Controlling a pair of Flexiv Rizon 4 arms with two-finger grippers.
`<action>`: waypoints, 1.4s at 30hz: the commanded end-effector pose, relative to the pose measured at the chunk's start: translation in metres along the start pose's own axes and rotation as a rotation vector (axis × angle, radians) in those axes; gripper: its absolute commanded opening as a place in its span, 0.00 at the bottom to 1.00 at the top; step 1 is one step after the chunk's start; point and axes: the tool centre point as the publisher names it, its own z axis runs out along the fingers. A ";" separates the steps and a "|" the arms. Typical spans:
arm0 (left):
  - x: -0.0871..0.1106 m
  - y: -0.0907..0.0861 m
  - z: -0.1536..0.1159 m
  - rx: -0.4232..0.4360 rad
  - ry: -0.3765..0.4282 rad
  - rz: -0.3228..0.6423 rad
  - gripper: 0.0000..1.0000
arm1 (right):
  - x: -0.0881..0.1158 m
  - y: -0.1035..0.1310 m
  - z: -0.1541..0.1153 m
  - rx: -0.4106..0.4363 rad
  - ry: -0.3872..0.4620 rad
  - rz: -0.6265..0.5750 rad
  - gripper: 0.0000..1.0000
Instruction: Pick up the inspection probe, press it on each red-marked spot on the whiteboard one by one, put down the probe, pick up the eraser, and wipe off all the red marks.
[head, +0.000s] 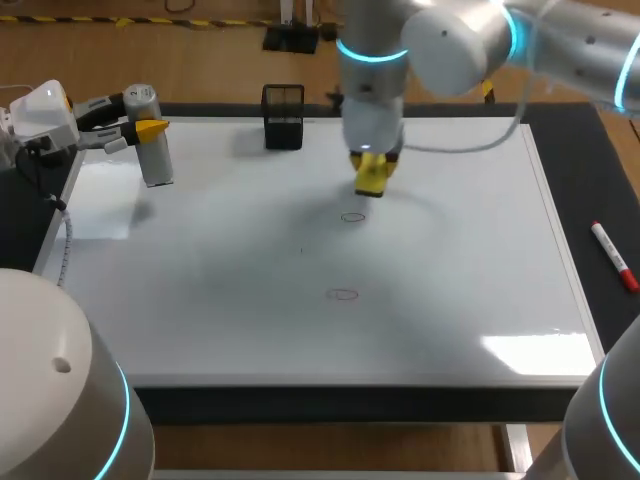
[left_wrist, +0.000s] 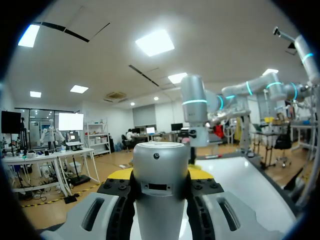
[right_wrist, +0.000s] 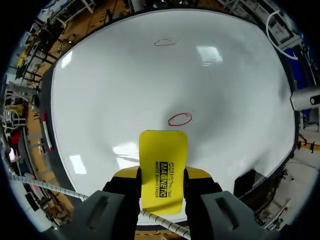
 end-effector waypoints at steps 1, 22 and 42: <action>0.000 -0.001 0.000 0.001 -0.001 0.001 0.00 | 0.037 -0.018 0.000 -0.014 -0.015 0.047 0.00; 0.000 -0.001 0.000 0.001 -0.001 0.001 0.00 | 0.131 -0.070 0.021 -0.086 -0.014 0.300 0.00; 0.000 -0.001 0.000 0.001 -0.001 0.001 0.00 | 0.139 -0.073 0.024 -0.100 0.010 0.339 0.00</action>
